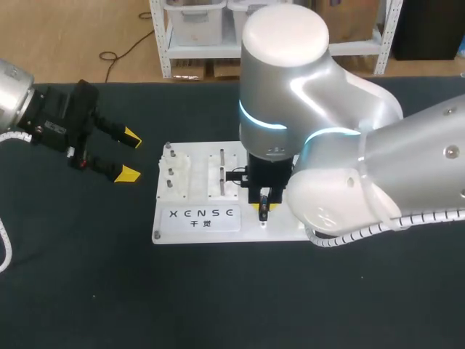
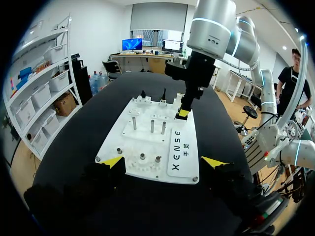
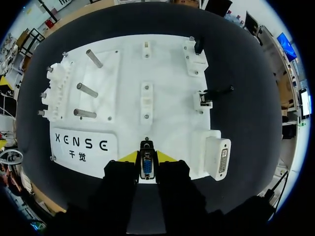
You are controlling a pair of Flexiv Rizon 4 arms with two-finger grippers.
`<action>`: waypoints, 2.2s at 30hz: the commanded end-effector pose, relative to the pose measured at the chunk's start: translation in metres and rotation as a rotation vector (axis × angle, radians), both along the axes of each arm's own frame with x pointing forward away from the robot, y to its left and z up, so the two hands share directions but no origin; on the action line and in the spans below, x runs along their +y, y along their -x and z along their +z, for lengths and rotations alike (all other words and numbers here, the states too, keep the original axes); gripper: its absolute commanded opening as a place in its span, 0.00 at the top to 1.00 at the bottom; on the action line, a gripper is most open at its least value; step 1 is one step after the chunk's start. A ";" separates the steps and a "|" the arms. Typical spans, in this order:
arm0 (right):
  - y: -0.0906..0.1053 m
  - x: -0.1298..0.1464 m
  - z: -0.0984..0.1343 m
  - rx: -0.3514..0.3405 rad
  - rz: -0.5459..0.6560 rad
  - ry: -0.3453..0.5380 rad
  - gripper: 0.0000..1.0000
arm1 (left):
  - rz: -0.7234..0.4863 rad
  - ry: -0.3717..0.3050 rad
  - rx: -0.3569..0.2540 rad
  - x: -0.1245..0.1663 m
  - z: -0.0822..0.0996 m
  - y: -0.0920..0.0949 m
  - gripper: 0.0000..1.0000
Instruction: Insert the USB connector, Ethernet cable, and multi-pin plug into their matching sockets one by one.
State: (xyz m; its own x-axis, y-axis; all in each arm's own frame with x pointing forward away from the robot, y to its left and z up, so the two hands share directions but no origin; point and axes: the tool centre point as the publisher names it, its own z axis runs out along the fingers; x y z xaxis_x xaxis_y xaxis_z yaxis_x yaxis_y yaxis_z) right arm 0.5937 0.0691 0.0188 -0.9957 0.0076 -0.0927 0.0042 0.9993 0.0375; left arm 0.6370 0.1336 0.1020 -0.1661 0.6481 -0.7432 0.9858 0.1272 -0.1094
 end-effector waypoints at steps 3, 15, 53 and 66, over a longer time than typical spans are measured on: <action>0.006 -0.003 0.010 -0.037 0.014 -0.014 1.00 | 0.001 0.003 -0.005 0.001 -0.001 0.001 0.00; 0.001 -0.035 0.053 -0.098 -0.012 -0.064 1.00 | 0.001 0.003 -0.005 0.001 -0.001 0.001 0.00; 0.000 -0.079 0.048 -0.119 -0.004 0.033 1.00 | 0.001 0.003 -0.005 0.001 -0.001 0.001 0.00; 0.001 -0.078 0.047 -0.132 0.002 0.035 1.00 | 0.001 0.003 -0.005 0.001 -0.001 0.001 0.00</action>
